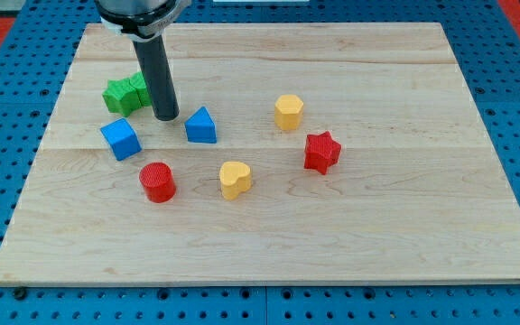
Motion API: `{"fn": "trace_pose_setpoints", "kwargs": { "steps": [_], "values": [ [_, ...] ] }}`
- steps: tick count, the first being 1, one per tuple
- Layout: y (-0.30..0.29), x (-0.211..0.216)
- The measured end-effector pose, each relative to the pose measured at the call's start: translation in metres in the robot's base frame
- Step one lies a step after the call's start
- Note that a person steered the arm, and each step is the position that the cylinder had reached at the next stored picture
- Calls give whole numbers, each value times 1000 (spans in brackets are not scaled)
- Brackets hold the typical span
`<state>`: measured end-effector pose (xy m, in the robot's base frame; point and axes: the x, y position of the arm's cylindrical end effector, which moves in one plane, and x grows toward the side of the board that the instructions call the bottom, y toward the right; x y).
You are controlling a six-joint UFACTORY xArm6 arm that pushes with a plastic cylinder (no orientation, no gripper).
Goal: Move both the green blocks to the center left of the board
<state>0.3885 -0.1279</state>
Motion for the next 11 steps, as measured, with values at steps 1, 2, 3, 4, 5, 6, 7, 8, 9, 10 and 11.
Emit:
{"fn": "trace_pose_setpoints", "kwargs": {
  "steps": [1, 2, 3, 4, 5, 6, 7, 8, 9, 10, 11],
  "values": [
    [-24, 14],
    [-37, -1],
    [-52, -24],
    [30, -20],
    [56, -43],
    [16, -63],
    [-36, -58],
    [-70, -58],
    [-82, -63],
    [-87, -69],
    [-99, -74]
  ]
}}
